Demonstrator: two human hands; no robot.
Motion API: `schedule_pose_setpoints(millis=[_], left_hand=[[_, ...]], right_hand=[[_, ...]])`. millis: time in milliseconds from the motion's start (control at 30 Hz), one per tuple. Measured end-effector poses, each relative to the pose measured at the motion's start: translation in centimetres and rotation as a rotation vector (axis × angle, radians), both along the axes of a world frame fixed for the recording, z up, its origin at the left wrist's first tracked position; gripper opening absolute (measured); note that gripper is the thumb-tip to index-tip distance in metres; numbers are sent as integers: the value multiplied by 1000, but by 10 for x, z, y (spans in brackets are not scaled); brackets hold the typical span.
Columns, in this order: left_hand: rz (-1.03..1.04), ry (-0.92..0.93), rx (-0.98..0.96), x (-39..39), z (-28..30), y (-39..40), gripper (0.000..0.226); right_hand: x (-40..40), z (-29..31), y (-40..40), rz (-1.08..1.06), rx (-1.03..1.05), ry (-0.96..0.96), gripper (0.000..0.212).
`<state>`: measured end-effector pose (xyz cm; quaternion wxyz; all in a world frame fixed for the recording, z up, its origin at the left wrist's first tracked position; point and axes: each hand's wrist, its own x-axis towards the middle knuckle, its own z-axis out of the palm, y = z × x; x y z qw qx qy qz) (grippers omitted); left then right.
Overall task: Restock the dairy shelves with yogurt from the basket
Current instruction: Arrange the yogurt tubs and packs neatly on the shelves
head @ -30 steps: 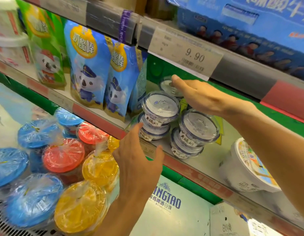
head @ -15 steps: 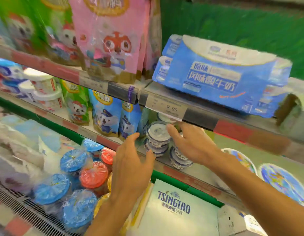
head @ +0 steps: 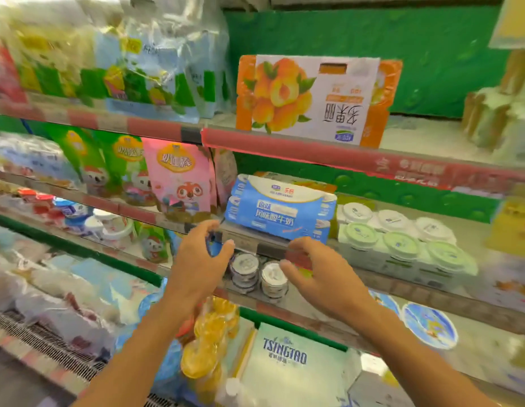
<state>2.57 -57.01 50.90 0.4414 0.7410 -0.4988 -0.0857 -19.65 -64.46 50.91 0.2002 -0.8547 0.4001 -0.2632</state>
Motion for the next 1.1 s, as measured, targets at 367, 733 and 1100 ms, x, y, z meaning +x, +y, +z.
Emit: schedule_pose_setpoints(millis=[367,733,1100], left_hand=[[-77,0,255,36,5,-76,74],[-251,317,250,60,-38,-146,61],[-69,345,206,60,-50,-149,44]], right_hand=[[-20,38,-72,-313,-97,86,59],[12,41,-142,-352,22,482,76],[26,54,-170,-225,129,479,46]])
